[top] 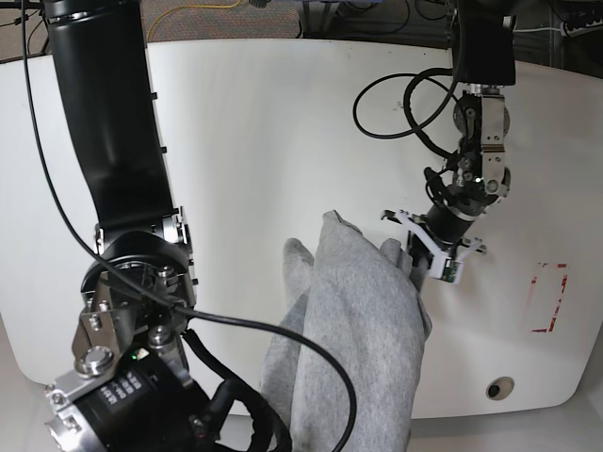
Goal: Fold the T-shirt properly
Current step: 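Hold the shirt with both grippers and spread it apart across the table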
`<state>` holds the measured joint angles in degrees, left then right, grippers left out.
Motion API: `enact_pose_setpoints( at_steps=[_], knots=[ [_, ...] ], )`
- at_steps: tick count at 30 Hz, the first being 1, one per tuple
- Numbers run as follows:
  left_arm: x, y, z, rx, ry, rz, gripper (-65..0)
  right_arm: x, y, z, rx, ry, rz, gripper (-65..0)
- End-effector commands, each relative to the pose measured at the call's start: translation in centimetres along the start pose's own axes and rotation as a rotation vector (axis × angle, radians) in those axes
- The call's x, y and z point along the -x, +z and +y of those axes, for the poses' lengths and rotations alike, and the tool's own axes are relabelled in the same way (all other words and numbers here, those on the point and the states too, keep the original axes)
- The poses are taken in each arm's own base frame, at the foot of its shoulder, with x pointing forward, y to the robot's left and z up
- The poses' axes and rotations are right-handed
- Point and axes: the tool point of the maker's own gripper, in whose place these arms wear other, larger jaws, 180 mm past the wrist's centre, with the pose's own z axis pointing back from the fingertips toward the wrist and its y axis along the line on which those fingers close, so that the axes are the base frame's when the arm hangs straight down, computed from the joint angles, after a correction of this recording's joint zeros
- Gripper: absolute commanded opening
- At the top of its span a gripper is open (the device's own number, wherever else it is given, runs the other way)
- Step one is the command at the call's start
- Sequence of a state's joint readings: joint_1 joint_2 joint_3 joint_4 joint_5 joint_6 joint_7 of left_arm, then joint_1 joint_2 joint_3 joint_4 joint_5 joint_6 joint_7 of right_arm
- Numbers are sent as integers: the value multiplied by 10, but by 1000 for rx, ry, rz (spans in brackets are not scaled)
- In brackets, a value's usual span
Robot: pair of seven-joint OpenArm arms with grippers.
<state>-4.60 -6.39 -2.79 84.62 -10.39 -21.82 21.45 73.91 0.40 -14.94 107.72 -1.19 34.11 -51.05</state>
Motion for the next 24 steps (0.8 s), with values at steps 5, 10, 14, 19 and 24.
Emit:
enact_pose_setpoints(
  at_steps=[5, 10, 14, 19, 24],
  knots=[
    [-32, 34, 31, -77, -50, -87, -650, 28, -5, -37, 68, -52, 65, -645],
    [-50, 57, 42, -108, -129, -119, -650, 76, -9, -53, 83, -128, 177, -647],
    [-64, 77, 57, -166, -156, -143, -650, 119, -11, -61, 86, -202, 272, -647],
    [-74, 99, 82, -250, -174, -105, -650, 176, -6, -73, 103, -311, 390, -647],
    [-89, 115, 94, -274, -230, -98, -650, 226, 3, -78, 111, -407, 469, -647]
  ],
)
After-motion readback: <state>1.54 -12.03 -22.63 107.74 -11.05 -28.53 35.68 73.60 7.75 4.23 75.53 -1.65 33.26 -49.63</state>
